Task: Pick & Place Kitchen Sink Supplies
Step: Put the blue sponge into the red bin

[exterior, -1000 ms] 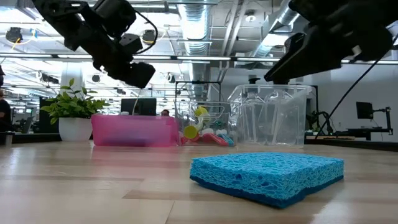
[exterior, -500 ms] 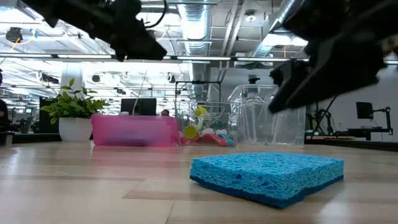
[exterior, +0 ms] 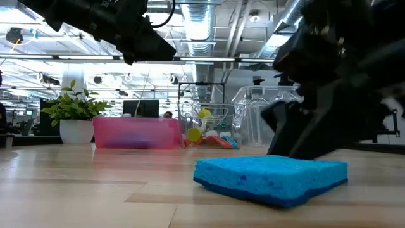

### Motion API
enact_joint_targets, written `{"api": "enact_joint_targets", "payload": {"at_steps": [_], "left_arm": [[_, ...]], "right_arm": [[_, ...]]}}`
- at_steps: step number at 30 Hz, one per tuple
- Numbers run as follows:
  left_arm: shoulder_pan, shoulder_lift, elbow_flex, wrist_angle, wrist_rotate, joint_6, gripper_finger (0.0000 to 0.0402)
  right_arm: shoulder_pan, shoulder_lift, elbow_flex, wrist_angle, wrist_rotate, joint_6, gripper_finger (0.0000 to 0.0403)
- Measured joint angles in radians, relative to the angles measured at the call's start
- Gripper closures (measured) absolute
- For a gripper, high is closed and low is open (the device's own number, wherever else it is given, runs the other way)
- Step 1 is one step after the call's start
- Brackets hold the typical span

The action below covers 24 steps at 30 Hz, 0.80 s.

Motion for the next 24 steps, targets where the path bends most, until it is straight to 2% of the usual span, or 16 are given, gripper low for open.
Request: {"api": "enact_joint_targets", "payload": {"at_steps": [8, 18, 24], "left_arm": [[0.000, 0.000, 0.000, 0.011, 0.002, -0.002, 0.0254], [0.000, 0.000, 0.000, 0.012, 0.002, -0.002, 0.0254], [0.000, 0.000, 0.000, 0.019, 0.002, -0.016, 0.0254]], "right_arm": [[-0.056, 0.065, 0.004, 0.030, -0.085, -0.001, 0.0265], [-0.094, 0.057, 0.003, -0.010, -0.095, -0.062, 0.0393], [-0.100, 0.031, 0.001, -0.022, -0.070, -0.091, 0.0400]]}}
